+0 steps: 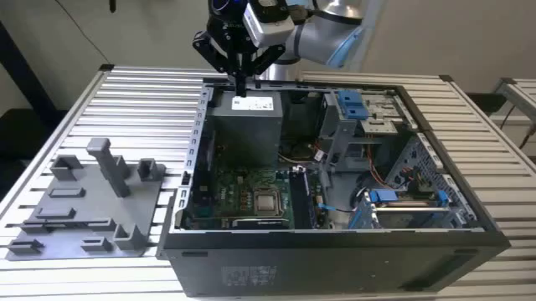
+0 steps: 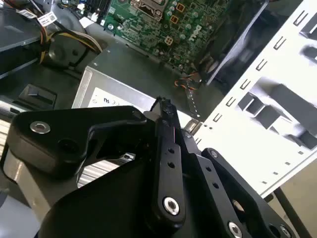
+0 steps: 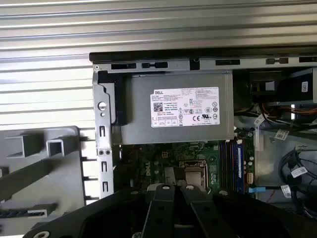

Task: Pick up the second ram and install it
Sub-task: 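Reach for the second ram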

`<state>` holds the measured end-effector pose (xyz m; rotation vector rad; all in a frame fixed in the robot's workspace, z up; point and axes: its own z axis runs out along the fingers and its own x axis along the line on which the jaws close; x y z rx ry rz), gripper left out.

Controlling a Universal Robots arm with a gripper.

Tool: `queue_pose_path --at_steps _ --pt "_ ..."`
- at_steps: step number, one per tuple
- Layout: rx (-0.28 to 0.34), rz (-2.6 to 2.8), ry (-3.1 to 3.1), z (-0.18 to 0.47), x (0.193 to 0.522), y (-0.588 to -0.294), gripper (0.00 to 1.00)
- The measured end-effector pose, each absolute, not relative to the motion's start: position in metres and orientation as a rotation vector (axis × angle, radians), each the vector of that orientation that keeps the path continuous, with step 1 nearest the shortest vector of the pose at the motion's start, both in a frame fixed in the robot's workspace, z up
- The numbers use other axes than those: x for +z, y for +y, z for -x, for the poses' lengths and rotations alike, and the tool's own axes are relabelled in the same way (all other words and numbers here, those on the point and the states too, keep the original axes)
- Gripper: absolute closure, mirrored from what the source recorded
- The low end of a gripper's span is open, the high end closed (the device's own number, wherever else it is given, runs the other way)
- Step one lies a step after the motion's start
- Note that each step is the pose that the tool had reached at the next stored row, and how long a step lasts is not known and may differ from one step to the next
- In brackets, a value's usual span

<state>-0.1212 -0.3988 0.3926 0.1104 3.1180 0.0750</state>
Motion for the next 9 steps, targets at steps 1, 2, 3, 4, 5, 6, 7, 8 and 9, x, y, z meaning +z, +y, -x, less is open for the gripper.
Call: queue_pose_path --at_steps 1,2,3,4,5,6,7,8,9 --pt "0.075 -0.11 3.118 0.1212 0.3926 -0.3988 0.89" --pt "0.075 -0.11 3.118 0.1212 0.3926 -0.3988 0.89" --pt "0.075 -0.11 3.118 0.1212 0.3926 -0.3988 0.89" --pt "0.075 -0.11 3.118 0.1212 0.3926 -0.3988 0.89" --pt "0.075 -0.11 3.118 0.1212 0.3926 -0.3988 0.89" --pt "0.075 -0.11 3.118 0.1212 0.3926 -0.3988 0.89" --pt "0.075 -0.11 3.118 0.1212 0.3926 -0.3988 0.89" --pt "0.075 -0.11 3.118 0.1212 0.3926 -0.3988 0.89" --pt "0.075 -0.11 3.118 0.1212 0.3926 -0.3988 0.89"
